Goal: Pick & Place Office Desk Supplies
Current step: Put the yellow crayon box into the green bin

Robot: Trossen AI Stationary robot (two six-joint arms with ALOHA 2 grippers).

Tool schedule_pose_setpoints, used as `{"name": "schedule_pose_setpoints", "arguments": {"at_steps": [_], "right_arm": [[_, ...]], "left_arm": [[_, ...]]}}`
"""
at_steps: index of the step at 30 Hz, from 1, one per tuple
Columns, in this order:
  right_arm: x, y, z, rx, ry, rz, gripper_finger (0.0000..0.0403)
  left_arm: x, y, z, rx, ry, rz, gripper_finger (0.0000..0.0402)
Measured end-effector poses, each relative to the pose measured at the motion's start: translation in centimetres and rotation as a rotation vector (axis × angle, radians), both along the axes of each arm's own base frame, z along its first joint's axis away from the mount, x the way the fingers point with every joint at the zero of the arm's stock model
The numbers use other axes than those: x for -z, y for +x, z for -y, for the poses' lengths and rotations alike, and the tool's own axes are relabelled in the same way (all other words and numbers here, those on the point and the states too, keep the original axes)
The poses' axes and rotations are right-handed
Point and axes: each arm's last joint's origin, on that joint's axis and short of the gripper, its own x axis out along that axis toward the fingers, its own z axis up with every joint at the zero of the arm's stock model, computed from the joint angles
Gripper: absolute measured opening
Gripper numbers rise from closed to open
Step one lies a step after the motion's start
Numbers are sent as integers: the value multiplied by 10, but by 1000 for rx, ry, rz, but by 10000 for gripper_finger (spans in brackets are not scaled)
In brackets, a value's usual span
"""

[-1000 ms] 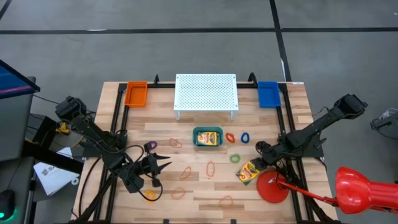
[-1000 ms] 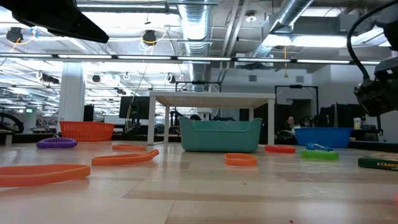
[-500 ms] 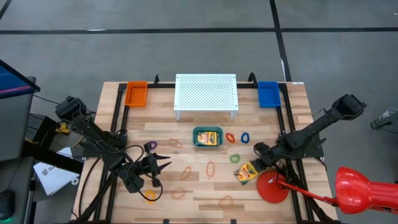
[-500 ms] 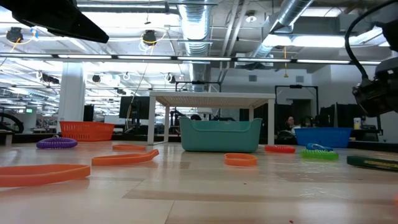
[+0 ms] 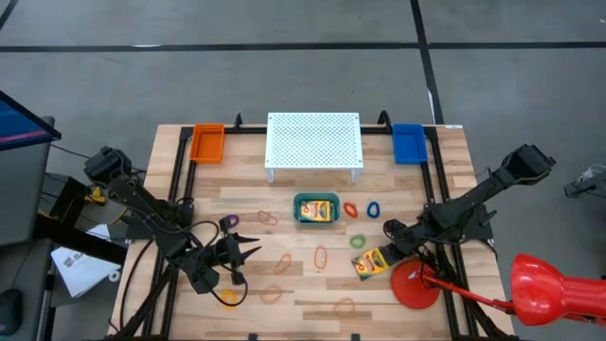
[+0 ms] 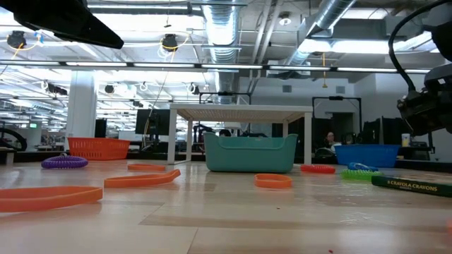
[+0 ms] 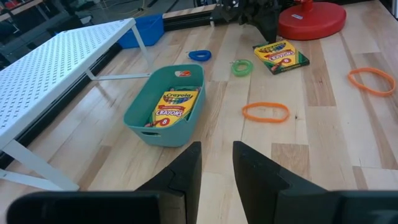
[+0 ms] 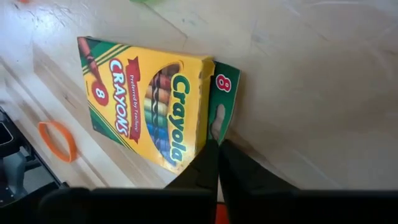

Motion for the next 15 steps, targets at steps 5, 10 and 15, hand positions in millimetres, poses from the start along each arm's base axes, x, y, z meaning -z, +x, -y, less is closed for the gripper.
{"name": "schedule_pose_setpoints", "arguments": {"at_steps": [5,10,15], "right_arm": [[-3,3,-1,8,-21,55,2],[-13,13,0,49,-152,159,1],[-26,22,-5,36,-170,224,1]], "left_arm": [[0,0,0,0,0,0,85],[0,0,0,1,0,0,85],[0,0,0,0,0,0,85]]}}
